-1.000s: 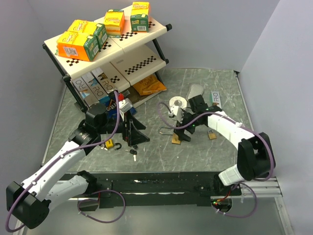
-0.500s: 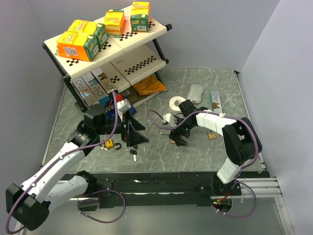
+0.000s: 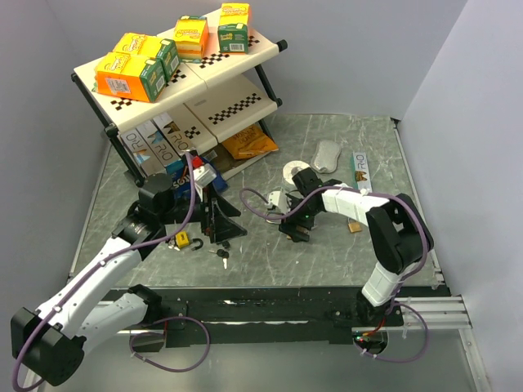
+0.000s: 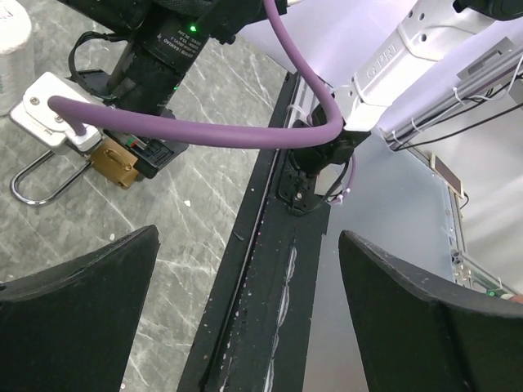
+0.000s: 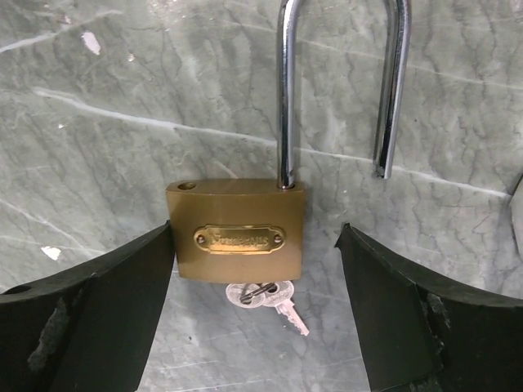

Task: Lock with the key
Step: Pick up the lock from the center of the board.

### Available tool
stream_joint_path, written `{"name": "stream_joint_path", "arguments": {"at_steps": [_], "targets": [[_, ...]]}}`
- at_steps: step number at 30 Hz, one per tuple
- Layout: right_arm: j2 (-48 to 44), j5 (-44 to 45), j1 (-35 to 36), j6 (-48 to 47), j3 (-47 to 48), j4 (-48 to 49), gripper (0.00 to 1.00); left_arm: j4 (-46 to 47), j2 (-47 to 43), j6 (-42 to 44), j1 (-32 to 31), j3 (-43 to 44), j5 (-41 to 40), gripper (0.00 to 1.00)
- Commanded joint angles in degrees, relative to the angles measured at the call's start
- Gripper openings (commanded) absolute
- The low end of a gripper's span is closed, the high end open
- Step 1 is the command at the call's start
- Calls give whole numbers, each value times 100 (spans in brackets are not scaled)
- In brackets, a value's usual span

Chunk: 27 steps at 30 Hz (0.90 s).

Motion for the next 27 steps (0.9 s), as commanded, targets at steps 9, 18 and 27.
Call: {"name": "stream_joint_path", "arguments": {"at_steps": [9,18,27], "targets": [[428,193,199,34,205,9,91,132,-103,-167,190,44,-16,96],[411,327,269,245,117,176,71,9,-191,-220,296,114,1,96],[-510,-649,-38,184,125,-438,35,-150,-252,-115,594,62,169,96]]}}
